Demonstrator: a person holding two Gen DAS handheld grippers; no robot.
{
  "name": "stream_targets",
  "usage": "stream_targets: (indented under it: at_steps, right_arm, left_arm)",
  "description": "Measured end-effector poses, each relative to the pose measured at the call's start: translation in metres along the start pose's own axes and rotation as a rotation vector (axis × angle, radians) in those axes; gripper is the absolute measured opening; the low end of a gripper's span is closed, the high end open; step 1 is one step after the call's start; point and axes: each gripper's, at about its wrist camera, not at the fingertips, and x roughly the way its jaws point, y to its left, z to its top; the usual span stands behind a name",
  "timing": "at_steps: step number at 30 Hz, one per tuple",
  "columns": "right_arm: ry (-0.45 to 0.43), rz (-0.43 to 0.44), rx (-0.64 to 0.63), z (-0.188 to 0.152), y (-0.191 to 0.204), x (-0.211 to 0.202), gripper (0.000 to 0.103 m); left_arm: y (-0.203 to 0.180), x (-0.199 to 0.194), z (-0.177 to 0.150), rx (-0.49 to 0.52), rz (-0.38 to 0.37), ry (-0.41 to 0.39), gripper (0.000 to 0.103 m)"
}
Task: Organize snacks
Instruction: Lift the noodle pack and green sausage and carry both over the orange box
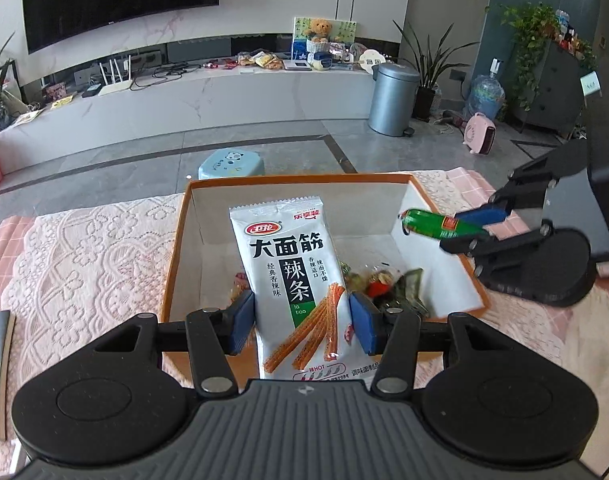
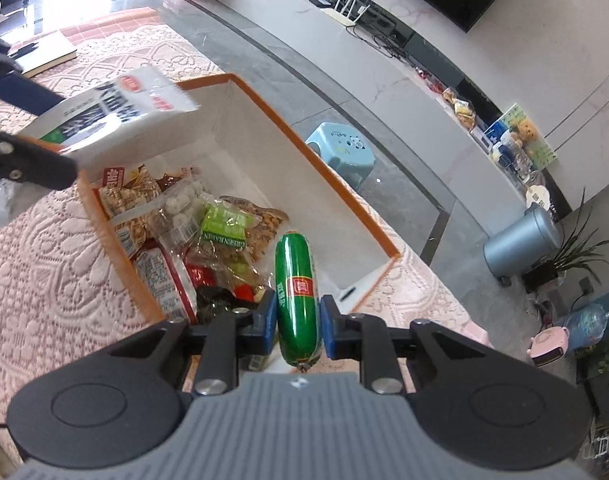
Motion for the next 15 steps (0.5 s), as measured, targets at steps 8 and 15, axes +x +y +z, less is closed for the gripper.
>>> stream_targets:
  at_steps: [8, 15]
  right_arm:
    - [0.064, 0.040, 0.084, 0.017, -0.005, 0.053, 0.020]
    - [0.105, 0.059, 0.137, 0.032, -0.008, 0.096, 0.020]
  left_arm:
    - [0.023, 0.055, 0.026, -0.011, -0.038, 0.051, 0.058]
    - [0.041, 0.112, 0.044, -0.004, -0.008, 0.140, 0.058]
